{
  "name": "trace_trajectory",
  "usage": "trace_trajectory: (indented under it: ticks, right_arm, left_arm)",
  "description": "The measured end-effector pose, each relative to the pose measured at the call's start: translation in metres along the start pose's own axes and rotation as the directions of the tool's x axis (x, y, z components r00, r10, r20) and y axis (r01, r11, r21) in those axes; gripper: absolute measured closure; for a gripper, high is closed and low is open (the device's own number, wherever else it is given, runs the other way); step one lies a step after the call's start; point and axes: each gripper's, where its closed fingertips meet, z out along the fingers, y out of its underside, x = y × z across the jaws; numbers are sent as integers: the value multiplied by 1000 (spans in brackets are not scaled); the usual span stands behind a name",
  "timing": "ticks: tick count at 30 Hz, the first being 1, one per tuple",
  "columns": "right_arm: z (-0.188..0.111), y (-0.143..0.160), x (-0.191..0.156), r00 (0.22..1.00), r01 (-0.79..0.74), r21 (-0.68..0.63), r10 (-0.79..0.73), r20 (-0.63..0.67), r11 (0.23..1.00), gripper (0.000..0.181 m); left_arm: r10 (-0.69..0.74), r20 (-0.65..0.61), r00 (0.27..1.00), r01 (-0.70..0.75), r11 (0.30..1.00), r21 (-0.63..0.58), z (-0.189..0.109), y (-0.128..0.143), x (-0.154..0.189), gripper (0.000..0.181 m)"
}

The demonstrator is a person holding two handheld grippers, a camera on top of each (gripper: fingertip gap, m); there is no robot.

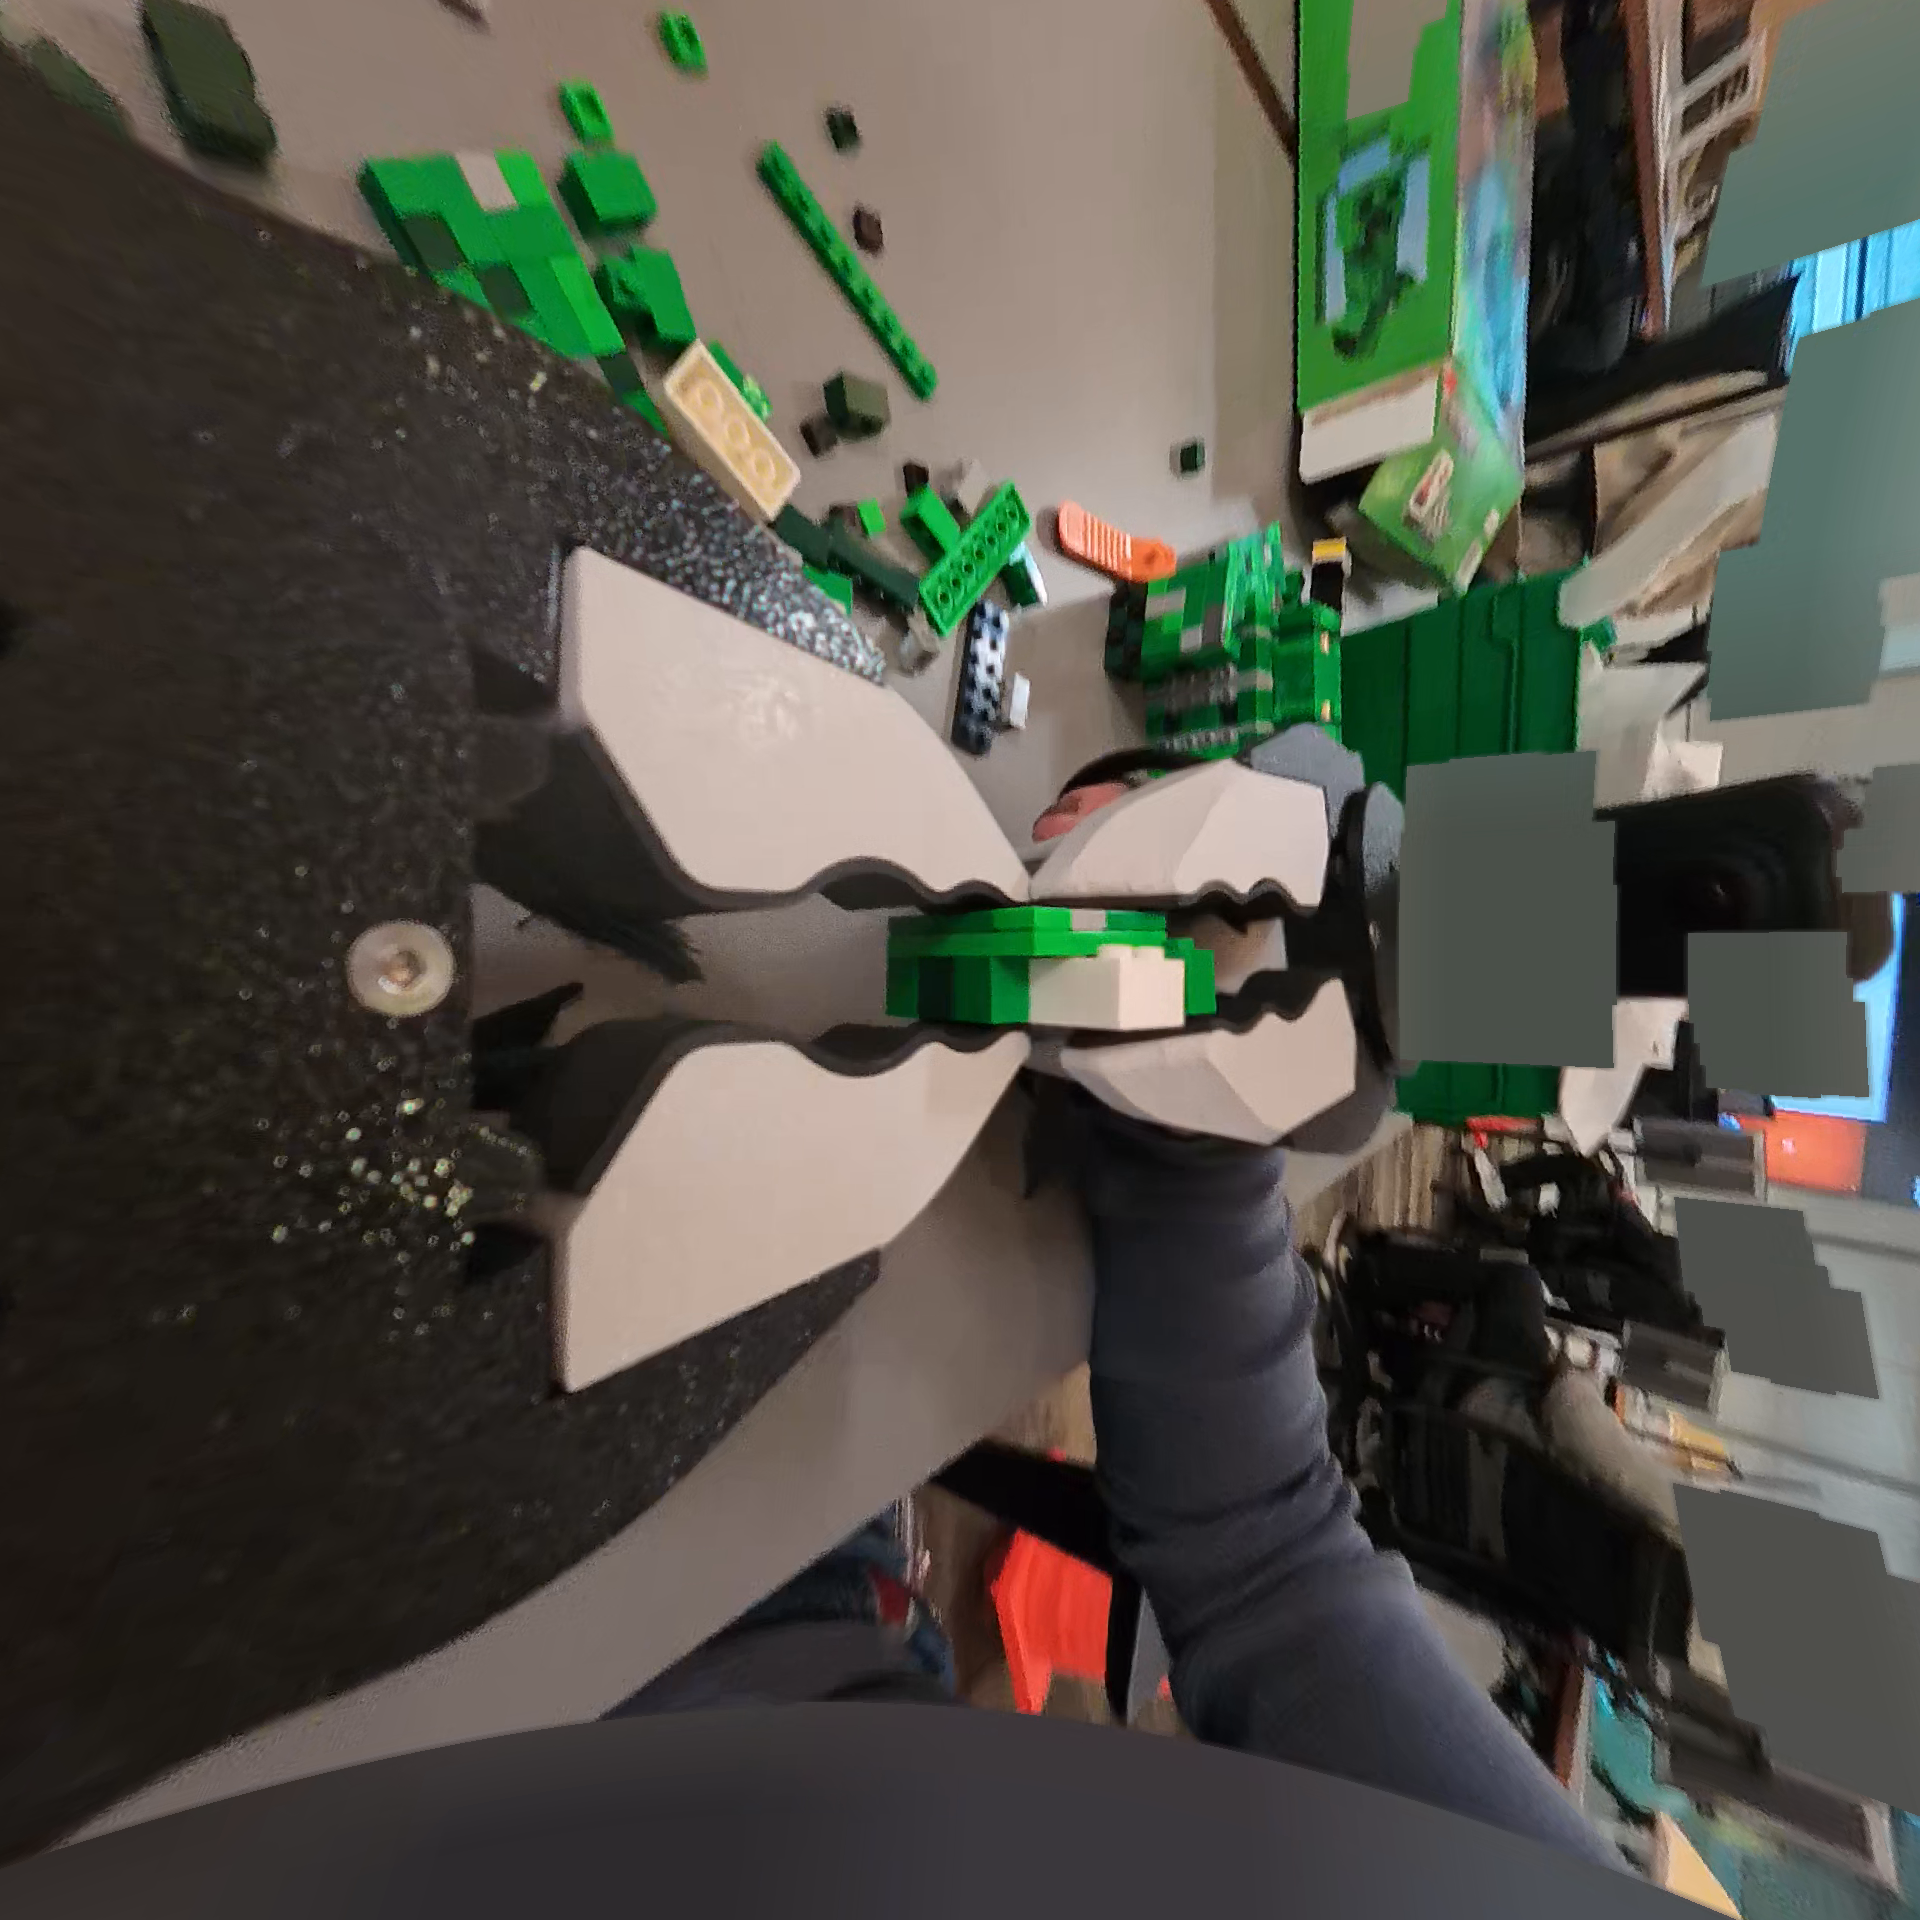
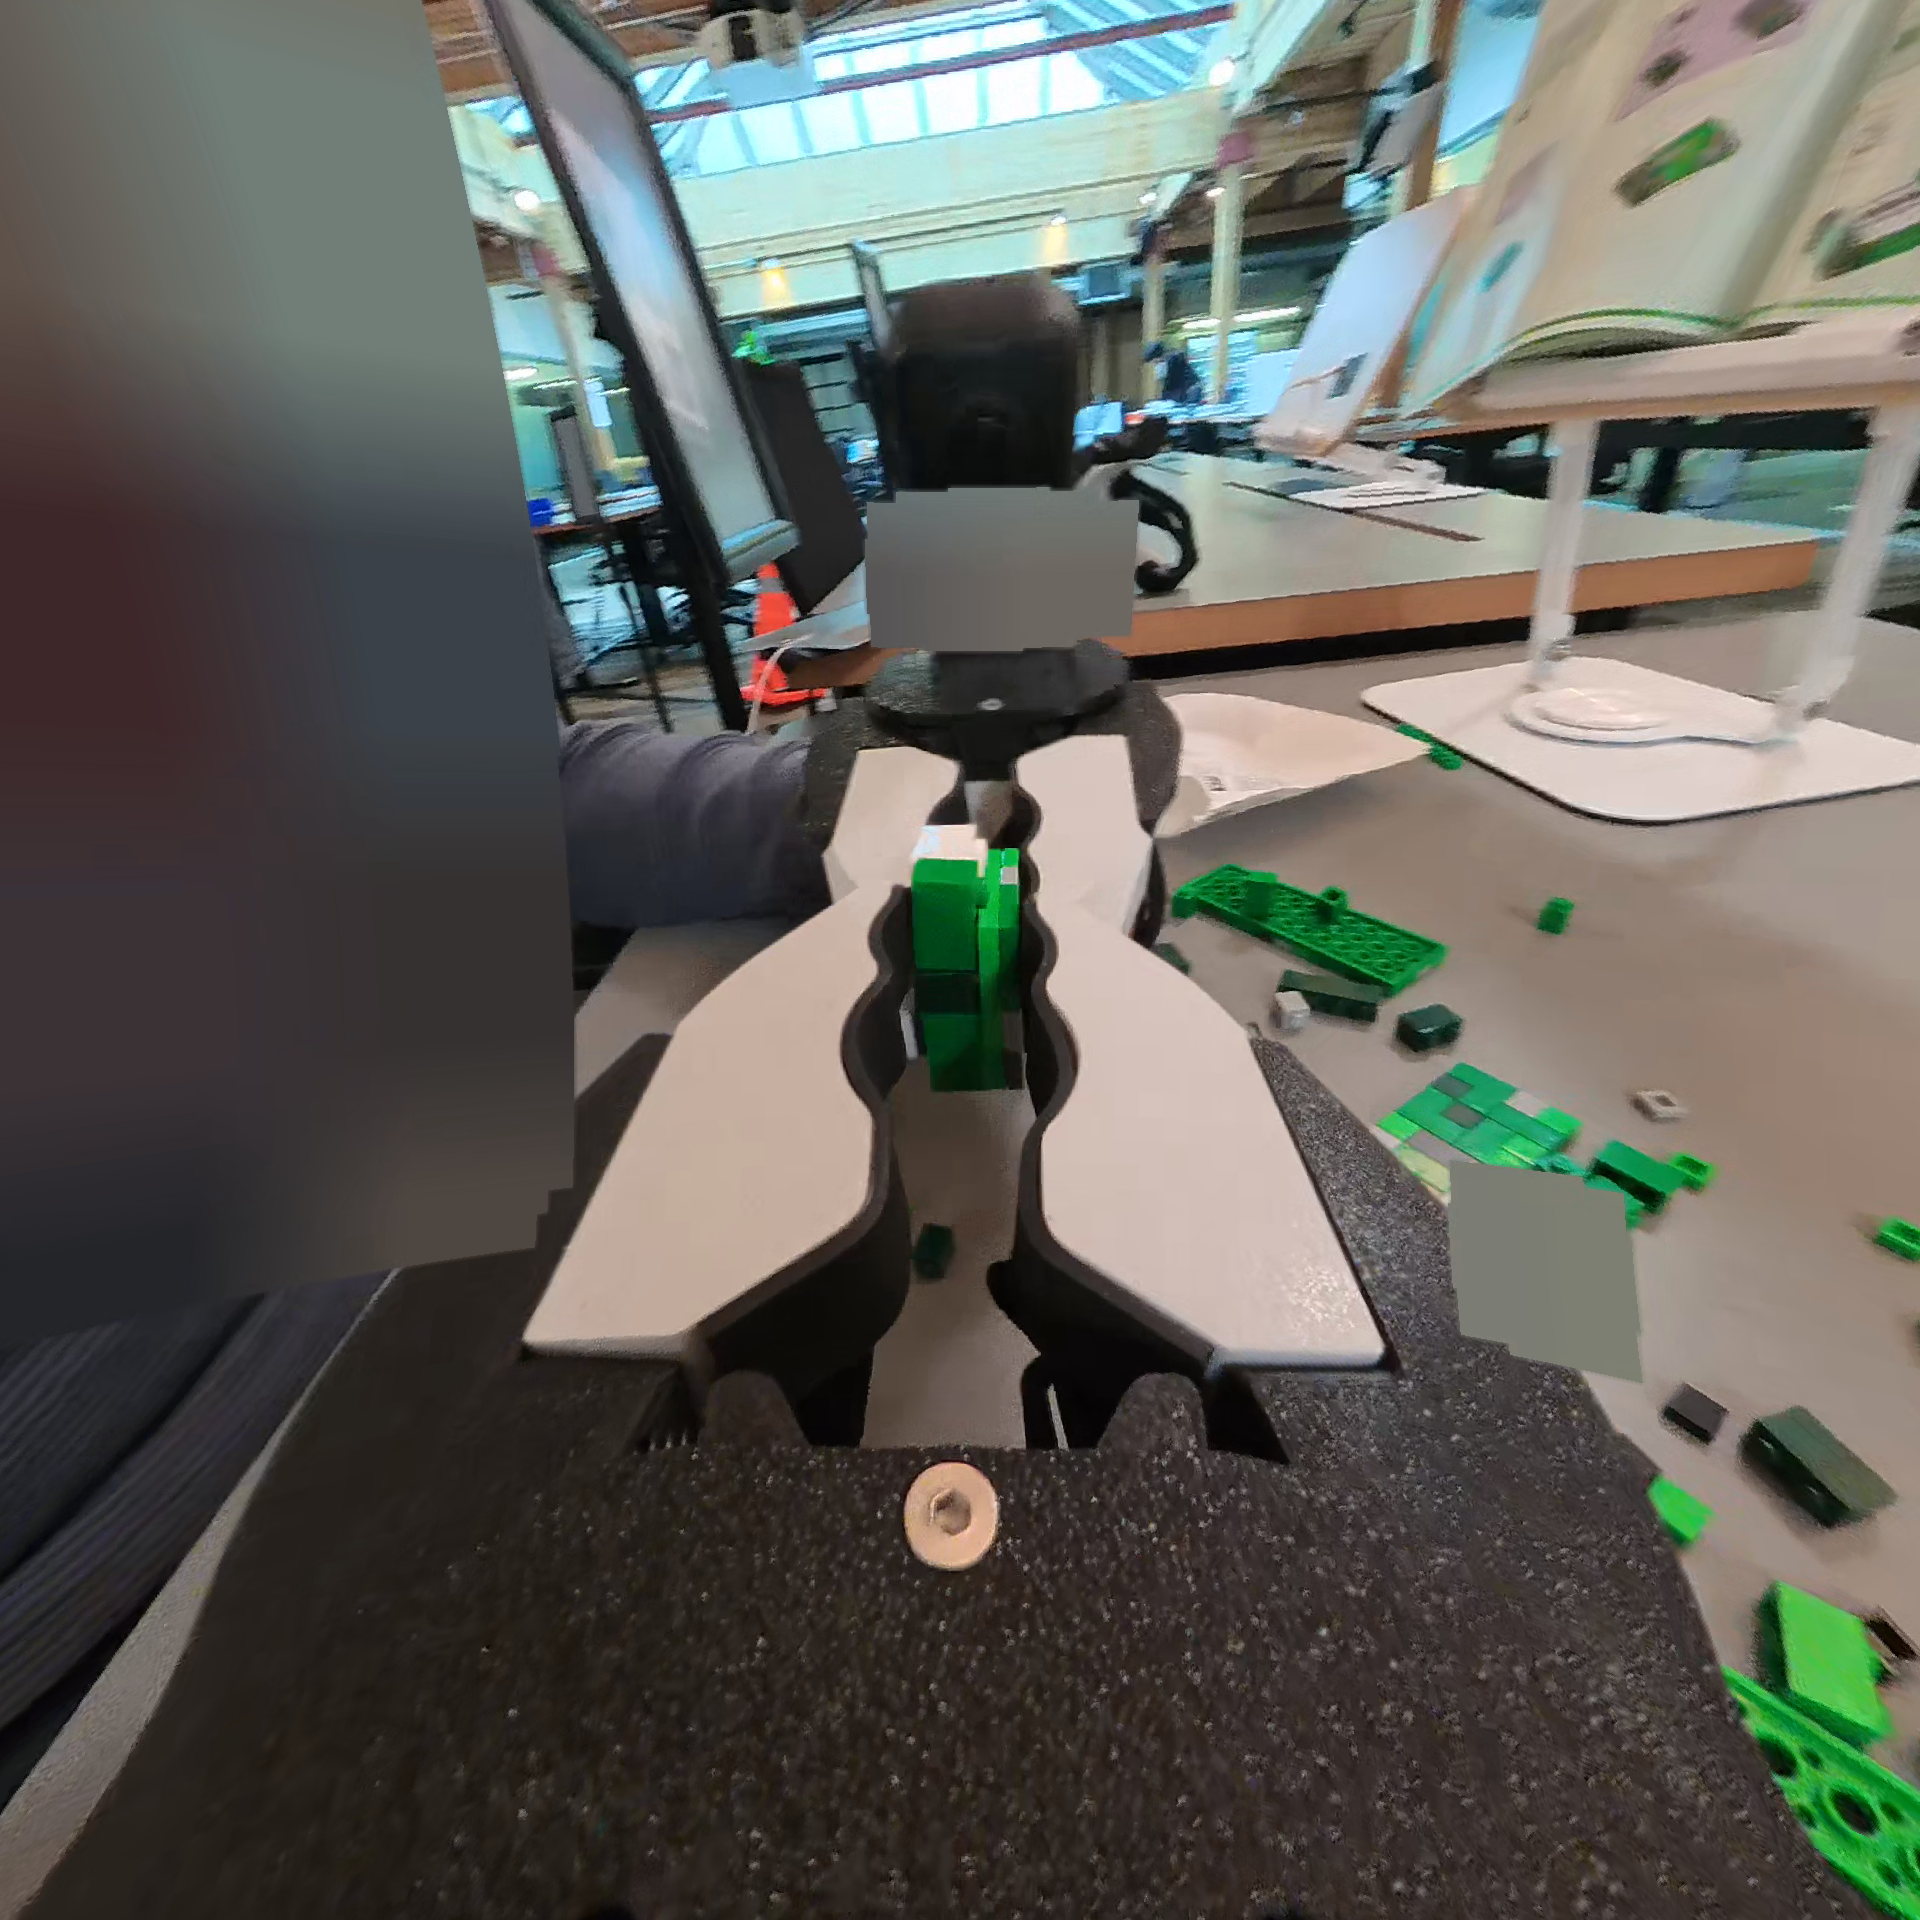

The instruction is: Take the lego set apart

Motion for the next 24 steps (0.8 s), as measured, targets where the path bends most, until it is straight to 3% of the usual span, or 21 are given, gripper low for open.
trace_trajectory:
  ticks: [1,7,18,24]
  right_arm:
    - [1,-1,3,1000,-2,7,2,-24,1000,163]
    - [2,-7,-5,1000,14,36,-15,16,999,164]
    - [3,19,-16,989,130,-135,-118,93,982,161]
    - [1,29,-16,977,207,-204,-193,89,957,161]
  left_arm:
    - [23,31,999,-23,1000,-4,-1,-1,-3,164]
    - [22,-18,1000,-21,999,45,-2,-7,5,164]
    - [53,-133,990,-63,995,-75,-1,18,19,164]
    - [90,-126,988,-108,984,-144,0,28,18,164]
